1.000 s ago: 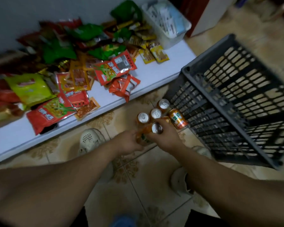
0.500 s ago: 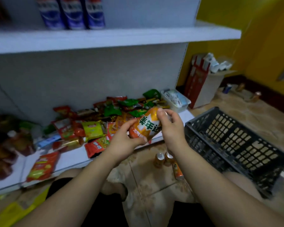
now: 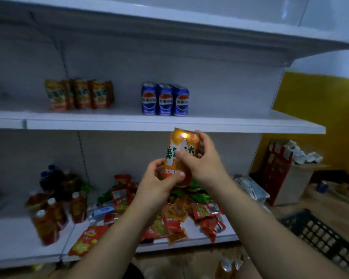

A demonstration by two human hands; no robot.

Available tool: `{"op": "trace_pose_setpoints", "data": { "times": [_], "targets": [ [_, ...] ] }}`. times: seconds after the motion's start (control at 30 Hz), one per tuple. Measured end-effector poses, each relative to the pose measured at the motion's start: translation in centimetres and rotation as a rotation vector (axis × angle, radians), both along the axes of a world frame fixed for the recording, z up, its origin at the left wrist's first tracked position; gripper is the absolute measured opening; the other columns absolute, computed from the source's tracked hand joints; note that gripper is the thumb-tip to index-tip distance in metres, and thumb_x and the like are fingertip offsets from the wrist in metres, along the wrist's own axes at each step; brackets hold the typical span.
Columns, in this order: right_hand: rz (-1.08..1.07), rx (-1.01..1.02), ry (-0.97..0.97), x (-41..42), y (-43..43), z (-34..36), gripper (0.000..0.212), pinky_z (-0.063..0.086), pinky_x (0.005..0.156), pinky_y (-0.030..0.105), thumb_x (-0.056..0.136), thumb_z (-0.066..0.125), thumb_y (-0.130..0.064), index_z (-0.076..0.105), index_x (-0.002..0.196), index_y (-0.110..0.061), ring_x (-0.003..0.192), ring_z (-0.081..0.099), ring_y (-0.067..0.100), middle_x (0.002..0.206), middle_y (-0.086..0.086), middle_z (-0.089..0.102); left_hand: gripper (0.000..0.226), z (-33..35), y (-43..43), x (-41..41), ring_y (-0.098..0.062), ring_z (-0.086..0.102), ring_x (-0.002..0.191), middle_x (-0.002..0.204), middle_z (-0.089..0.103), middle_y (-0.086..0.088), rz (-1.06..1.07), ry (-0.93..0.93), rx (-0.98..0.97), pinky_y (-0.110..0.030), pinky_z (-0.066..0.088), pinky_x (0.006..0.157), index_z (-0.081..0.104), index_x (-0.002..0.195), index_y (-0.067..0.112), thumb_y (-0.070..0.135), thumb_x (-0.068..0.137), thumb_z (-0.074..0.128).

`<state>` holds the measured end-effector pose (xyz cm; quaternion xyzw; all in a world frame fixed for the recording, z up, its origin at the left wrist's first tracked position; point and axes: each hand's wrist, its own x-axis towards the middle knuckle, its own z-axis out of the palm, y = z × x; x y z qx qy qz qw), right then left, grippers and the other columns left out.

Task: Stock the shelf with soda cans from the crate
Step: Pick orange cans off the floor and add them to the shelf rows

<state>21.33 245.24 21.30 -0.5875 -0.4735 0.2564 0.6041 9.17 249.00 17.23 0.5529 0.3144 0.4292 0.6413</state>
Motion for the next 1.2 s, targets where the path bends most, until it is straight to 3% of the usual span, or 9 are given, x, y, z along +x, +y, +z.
{"op": "trace_pose_setpoints", "data": {
  "times": [0.2,0.33,0.47,0.57,0.7,0.77,0.9,1.0,1.2],
  "targets": [
    [0.153,0.014,-0.055,-5.3,7.2,3.6,0.071,0.057,0.085,0.036,0.077,0.079,-0.025,0.039,0.135,-0.035,0.097,0.06,0.01,0.114,-0.003,0.057,0.071,2.5,6.3,-6.7,-0.02,0.064,0.103,0.118,0.061,-0.004,0.049,0.129,0.081,-0.038,0.055,0.085,0.042,0.134,0.021,0.027,0.073,0.078],
    [0.218,0.015,-0.062,-8.6,12.8,4.7,0.069,0.055,0.088,0.042,0.075,0.079,-0.028,0.041,0.131,-0.036,0.101,0.061,0.017,0.115,-0.003,0.056,0.06,4.0,11.0,-10.5,-0.018,0.061,0.103,0.115,0.059,0.001,0.128,0.189,0.134,-0.04,0.052,0.089,0.042,0.13,0.023,0.018,0.079,0.074],
    [0.245,0.027,-0.085,-11.2,17.7,5.5,0.07,0.053,0.089,0.037,0.077,0.078,-0.029,0.039,0.135,-0.032,0.105,0.056,0.016,0.12,-0.003,0.052,0.054,5.3,15.7,-13.6,-0.013,0.059,0.103,0.114,0.057,0.008,0.184,0.258,0.194,-0.042,0.05,0.091,0.044,0.116,0.035,0.027,0.076,0.078],
    [0.262,0.032,-0.074,-12.4,21.3,6.1,0.071,0.049,0.082,0.031,0.079,0.076,-0.026,0.037,0.139,-0.028,0.106,0.054,0.016,0.12,-0.003,0.05,0.073,5.7,19.7,-15.8,-0.015,0.056,0.109,0.123,0.056,0.001,0.231,0.371,0.222,-0.038,0.05,0.092,0.037,0.136,0.03,0.029,0.075,0.078],
    [0.259,0.039,-0.086,-13.5,26.5,6.6,0.073,0.05,0.087,0.035,0.078,0.077,-0.026,0.037,0.139,-0.027,0.108,0.055,0.017,0.125,-0.002,0.052,0.086,6.0,24.9,-17.8,-0.017,0.046,0.124,0.142,0.043,-0.002,0.3,0.637,0.346,-0.029,0.043,0.09,0.027,0.147,0.026,0.042,0.077,0.074],
    [0.256,0.047,-0.081,-13.8,28.9,6.8,0.071,0.049,0.091,0.037,0.079,0.076,-0.023,0.037,0.139,-0.027,0.108,0.054,0.017,0.122,-0.003,0.052,0.084,6.0,27.3,-18.7,-0.018,0.037,0.134,0.15,0.035,-0.001,0.352,0.84,0.471,-0.031,0.036,0.101,0.026,0.148,0.024,0.053,0.08,0.066],
    [0.268,0.037,-0.083,-13.9,32.9,6.6,0.069,0.046,0.094,0.037,0.081,0.075,-0.021,0.036,0.138,-0.026,0.107,0.052,0.016,0.12,-0.003,0.051,0.075,5.9,31.8,-20.1,-0.019,0.036,0.135,0.152,0.034,0.0,0.429,1.152,0.673,-0.043,0.031,0.111,0.03,0.146,0.027,0.068,0.084,0.043],
    [0.272,0.025,-0.122,-14.0,35.4,6.0,0.07,0.044,0.098,0.041,0.082,0.074,-0.02,0.035,0.139,-0.027,0.111,0.052,0.018,0.125,-0.001,0.052,0.066,5.7,34.9,-20.7,-0.02,0.026,0.141,0.154,0.03,0.001,0.46,1.409,0.719,-0.051,0.014,0.116,0.028,0.147,0.03,0.065,0.091,0.025],
    [0.265,0.028,-0.198,-14.5,39.1,4.5,0.072,0.043,0.102,0.046,0.084,0.073,-0.024,0.031,0.142,-0.028,0.123,0.051,0.024,0.135,0.001,0.052,0.053,3.0,37.3,-20.8,-0.018,0.028,0.138,0.148,0.038,0.002,0.511,1.41,0.677,-0.054,0.007,0.114,0.042,0.139,0.033,0.057,0.095,0.023]
  ]
}}
